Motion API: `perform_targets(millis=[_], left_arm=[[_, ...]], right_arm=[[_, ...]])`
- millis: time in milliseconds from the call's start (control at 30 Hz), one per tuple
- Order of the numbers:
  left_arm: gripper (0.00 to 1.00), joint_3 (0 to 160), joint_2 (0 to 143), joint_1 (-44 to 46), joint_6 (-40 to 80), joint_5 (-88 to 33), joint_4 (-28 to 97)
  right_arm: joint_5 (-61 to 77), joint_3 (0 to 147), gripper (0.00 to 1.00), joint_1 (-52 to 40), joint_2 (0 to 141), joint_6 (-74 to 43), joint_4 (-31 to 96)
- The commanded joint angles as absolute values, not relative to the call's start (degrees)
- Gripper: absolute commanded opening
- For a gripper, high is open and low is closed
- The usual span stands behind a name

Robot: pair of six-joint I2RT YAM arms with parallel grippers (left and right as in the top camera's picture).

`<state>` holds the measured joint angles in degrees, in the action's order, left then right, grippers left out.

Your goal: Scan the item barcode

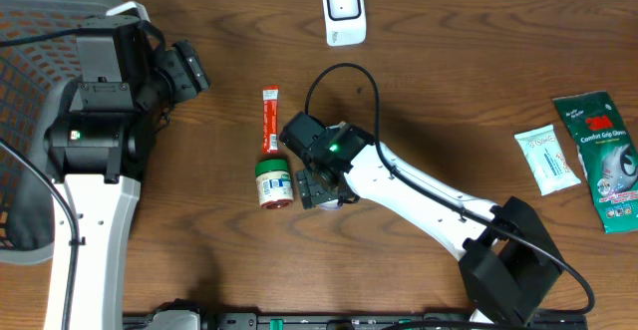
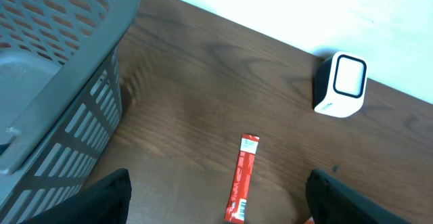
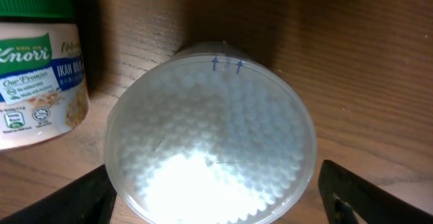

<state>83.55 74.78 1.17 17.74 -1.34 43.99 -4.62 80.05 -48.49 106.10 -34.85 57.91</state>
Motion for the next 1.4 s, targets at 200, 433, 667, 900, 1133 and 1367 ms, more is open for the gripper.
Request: perform_targets(millis=[200, 433, 667, 900, 1133, 1367], left_arm=[[0.82, 83.85, 74.85, 0.93, 16.99, -1.43, 44.16], [0.82, 83.85, 74.85, 0.93, 16.99, -1.43, 44.16], [0.82, 83.85, 74.85, 0.93, 16.99, -1.43, 44.16], [0.82, 83.85, 74.85, 0.93, 16.99, -1.43, 44.16], [0.82, 83.85, 74.85, 0.93, 16.99, -1.43, 44.16], [0.82, 83.85, 74.85, 0.93, 16.99, -1.43, 44.16]], right_arm=[[-6.28, 80.23, 0.73, -48.58, 105.80, -24.93, 61.32], [-15.66, 80.23, 0.93, -48.03, 105.78, -20.47, 68.55], [-9.89, 81.65, 0.99, -46.76, 105.71, -14.98, 62.50], [-9.61, 90.96, 0.99, -46.11, 105.69, -2.74, 65.01], [-0.03, 100.66, 0.99, -44.23, 105.82, 14.37, 68.84], [3.14, 103.96, 0.99, -40.05, 107.26, 21.91, 66.85]])
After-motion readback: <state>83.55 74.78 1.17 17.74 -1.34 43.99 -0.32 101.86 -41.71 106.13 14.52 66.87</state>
